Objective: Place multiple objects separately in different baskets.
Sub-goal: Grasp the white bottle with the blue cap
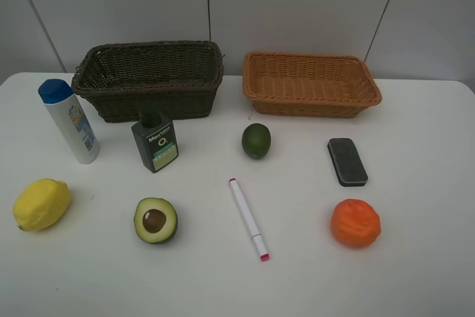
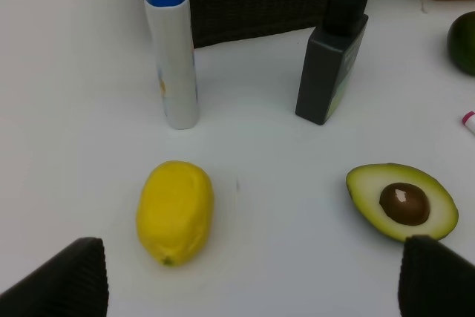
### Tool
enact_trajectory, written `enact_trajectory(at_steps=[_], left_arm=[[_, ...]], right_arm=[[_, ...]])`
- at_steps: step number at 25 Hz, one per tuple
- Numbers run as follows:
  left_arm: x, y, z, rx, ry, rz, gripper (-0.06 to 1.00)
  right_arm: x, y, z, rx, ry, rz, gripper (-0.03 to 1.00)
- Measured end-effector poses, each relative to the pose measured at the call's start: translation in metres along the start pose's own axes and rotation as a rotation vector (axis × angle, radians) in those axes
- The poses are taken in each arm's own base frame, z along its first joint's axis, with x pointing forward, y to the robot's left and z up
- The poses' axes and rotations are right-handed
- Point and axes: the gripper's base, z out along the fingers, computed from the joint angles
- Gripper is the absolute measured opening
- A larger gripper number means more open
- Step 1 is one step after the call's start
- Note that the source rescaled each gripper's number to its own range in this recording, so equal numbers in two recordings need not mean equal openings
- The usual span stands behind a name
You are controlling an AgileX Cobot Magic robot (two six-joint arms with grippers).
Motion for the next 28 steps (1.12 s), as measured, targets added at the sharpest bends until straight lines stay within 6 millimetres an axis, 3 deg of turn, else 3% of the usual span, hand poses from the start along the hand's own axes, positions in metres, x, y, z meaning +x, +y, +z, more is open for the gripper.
enact_trajectory(at_steps=[20, 24, 28], left_arm=[[0.0, 0.0, 0.0, 0.006, 0.002, -0.014, 1.0], [-0.012, 0.005, 0.016, -0.031, 0.103, -0.04, 1.0], [-0.047, 0.012, 0.05, -0.064, 0.251, -0.057, 1.0]], right_arm=[[0.0, 0.0, 0.0, 0.0, 0.0, 0.0, 1.0], [0.0, 0.0, 0.0, 0.0, 0.0, 0.0, 1.0], [0.0, 0.0, 0.0, 0.0, 0.0, 0.0, 1.0]])
